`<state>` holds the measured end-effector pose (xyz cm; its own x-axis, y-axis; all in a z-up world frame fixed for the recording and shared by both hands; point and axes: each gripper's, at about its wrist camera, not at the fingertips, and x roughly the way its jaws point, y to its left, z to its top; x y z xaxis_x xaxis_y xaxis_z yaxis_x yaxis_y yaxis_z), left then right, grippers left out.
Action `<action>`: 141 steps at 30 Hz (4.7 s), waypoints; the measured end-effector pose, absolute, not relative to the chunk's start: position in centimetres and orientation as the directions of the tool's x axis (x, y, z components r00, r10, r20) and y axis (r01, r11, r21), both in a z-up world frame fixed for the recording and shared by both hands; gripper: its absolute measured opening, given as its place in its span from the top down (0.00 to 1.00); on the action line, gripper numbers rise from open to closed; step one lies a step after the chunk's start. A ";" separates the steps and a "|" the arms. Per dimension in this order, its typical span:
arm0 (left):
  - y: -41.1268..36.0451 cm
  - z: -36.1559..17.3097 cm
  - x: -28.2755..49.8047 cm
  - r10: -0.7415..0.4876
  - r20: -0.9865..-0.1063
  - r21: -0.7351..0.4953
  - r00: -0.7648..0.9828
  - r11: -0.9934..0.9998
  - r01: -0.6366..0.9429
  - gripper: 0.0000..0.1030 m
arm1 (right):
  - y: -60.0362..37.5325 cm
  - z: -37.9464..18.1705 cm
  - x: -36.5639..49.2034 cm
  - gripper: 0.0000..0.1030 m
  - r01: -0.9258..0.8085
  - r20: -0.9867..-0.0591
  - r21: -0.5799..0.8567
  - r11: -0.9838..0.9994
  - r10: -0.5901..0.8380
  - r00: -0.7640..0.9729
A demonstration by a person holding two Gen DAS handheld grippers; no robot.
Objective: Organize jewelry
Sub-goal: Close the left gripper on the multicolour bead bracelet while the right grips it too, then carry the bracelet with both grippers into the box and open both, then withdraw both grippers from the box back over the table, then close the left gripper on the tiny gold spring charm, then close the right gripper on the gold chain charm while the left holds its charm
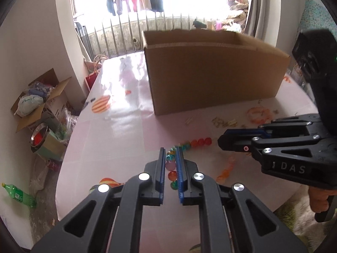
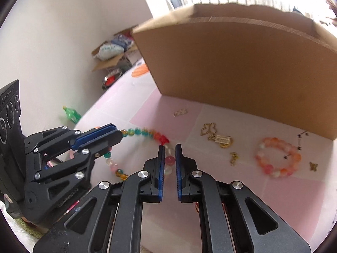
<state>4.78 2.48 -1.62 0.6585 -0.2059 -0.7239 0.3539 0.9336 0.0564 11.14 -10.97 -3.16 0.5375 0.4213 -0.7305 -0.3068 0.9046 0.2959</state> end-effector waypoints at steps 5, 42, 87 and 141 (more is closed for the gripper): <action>1.6 2.7 3.7 -0.255 -0.652 0.061 0.714 0.921 0.385 0.91 | -12.6 -0.1 9.6 0.92 -0.307 -0.669 0.304 0.902 0.431 0.606; -3.5 7.5 22.5 -0.265 -0.757 0.036 0.597 0.896 0.443 0.76 | -18.7 4.4 29.1 0.74 -0.243 -0.790 0.388 0.889 0.456 0.409; -2.8 -4.4 11.4 -0.220 -0.774 0.068 0.594 0.903 0.424 0.75 | -21.7 -5.0 9.2 0.59 -0.072 -0.742 0.241 0.968 0.232 0.629; 0.9 -4.6 9.5 -0.344 -0.754 -0.077 0.559 0.892 0.445 0.96 | -13.5 -4.3 14.2 0.88 -0.544 -0.819 -0.018 0.839 0.300 0.489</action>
